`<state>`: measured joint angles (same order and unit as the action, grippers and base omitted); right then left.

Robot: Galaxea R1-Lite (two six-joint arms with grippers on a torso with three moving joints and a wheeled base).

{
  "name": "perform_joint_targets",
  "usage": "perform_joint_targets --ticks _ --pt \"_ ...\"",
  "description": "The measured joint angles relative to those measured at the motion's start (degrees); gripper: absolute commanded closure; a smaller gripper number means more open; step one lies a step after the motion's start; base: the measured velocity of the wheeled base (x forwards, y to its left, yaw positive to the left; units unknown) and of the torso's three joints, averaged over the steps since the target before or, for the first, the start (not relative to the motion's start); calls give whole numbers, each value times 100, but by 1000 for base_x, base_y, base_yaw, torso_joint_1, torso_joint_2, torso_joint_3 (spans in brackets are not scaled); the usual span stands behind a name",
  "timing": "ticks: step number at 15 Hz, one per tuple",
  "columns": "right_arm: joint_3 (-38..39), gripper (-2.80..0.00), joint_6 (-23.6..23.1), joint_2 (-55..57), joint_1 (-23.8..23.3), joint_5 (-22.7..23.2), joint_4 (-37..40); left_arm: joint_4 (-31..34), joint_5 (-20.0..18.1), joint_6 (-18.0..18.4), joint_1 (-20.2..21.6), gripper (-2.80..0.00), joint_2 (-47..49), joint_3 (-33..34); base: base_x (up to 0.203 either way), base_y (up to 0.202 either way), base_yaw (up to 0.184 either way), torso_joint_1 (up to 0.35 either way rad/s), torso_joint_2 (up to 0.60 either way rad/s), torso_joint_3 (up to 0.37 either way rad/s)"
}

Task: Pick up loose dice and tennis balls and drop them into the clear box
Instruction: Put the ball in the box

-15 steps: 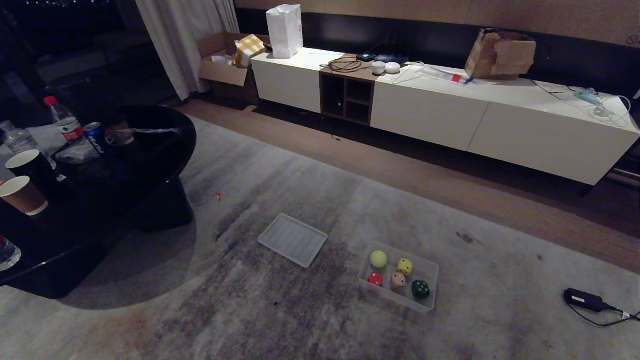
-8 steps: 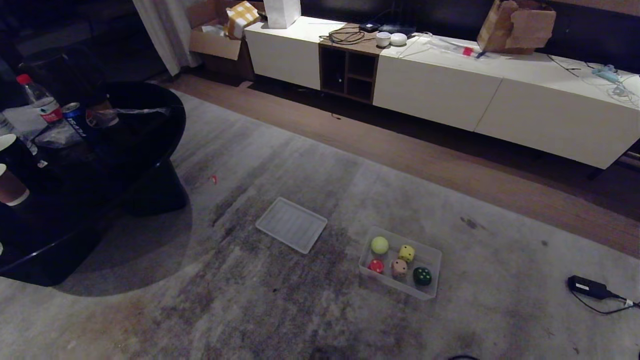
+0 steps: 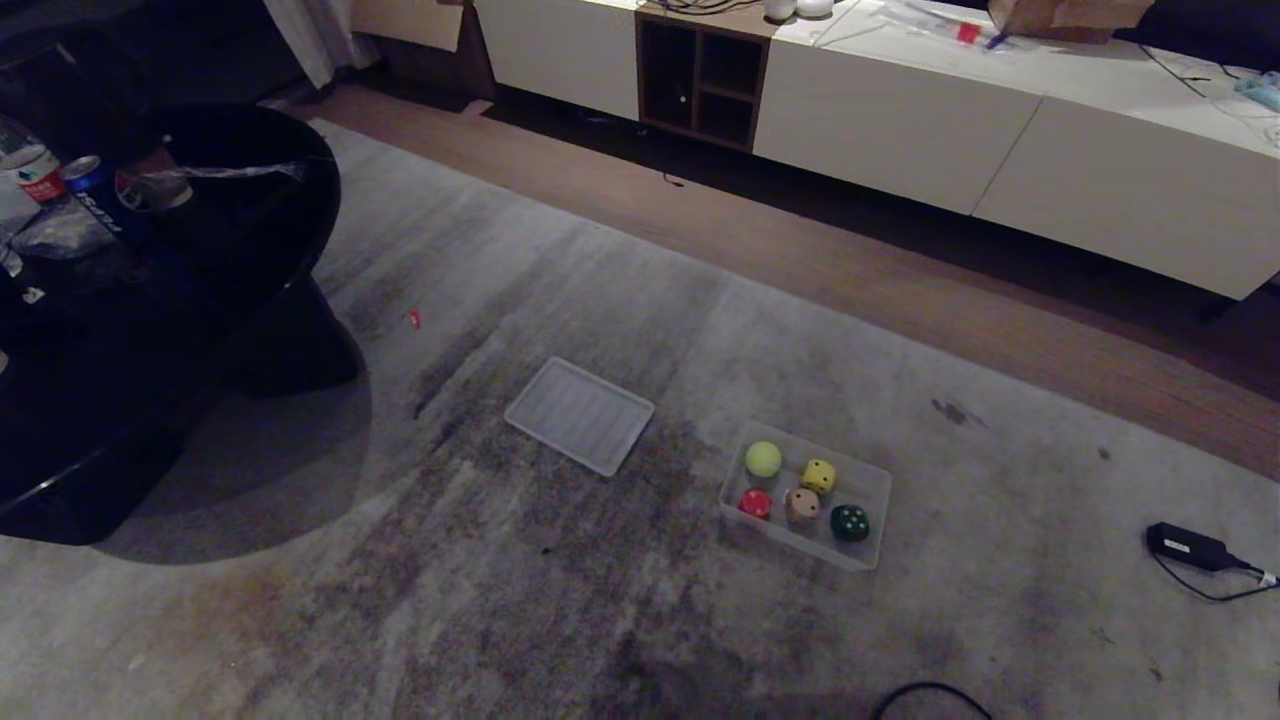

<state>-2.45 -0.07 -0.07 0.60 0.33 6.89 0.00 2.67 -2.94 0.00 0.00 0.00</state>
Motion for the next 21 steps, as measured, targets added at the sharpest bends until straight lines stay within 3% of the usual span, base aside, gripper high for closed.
perform_joint_targets --ticks 21 --pt "0 0 0 0 0 -2 0 0 0 -21 0 0 0 0 0 0 0 2 4 -195"
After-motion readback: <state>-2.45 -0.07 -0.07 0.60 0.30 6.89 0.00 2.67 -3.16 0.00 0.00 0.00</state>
